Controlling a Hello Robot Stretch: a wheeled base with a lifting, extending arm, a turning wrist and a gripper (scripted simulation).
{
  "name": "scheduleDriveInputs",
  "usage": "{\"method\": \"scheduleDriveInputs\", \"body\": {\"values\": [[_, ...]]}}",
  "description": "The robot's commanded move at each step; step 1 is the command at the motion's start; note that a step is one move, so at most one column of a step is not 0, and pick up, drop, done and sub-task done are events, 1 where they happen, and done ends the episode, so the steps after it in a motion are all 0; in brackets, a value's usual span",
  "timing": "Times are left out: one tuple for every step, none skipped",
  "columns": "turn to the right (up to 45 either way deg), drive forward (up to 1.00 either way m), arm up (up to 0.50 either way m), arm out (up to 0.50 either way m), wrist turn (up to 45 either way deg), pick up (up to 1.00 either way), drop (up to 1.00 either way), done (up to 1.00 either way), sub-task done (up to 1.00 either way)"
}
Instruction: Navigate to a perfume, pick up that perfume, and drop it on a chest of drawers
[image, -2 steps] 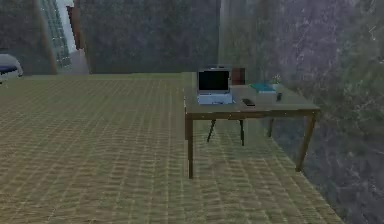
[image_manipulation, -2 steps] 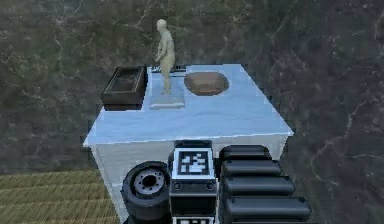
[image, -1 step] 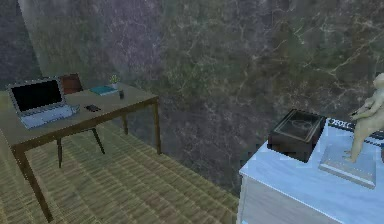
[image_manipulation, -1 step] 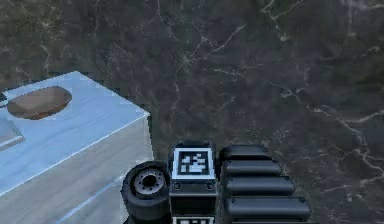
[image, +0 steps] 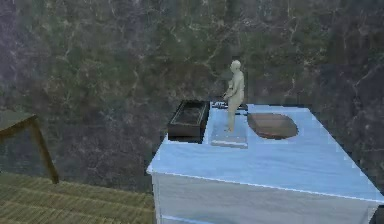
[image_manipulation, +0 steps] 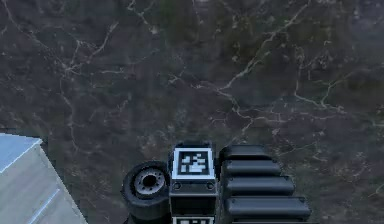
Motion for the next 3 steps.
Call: {"method": "scheduleDriveInputs", "body": {"values": [[0.0,0.30,0.00,0.00,0.0,0.00,0.00,0.00,0.00],[-45.0,0.00,0.00,0.00,0.0,0.00,0.00,0.00,0.00],[-45.0,0.00,0.00,0.00,0.0,0.00,0.00,0.00,0.00]]}}
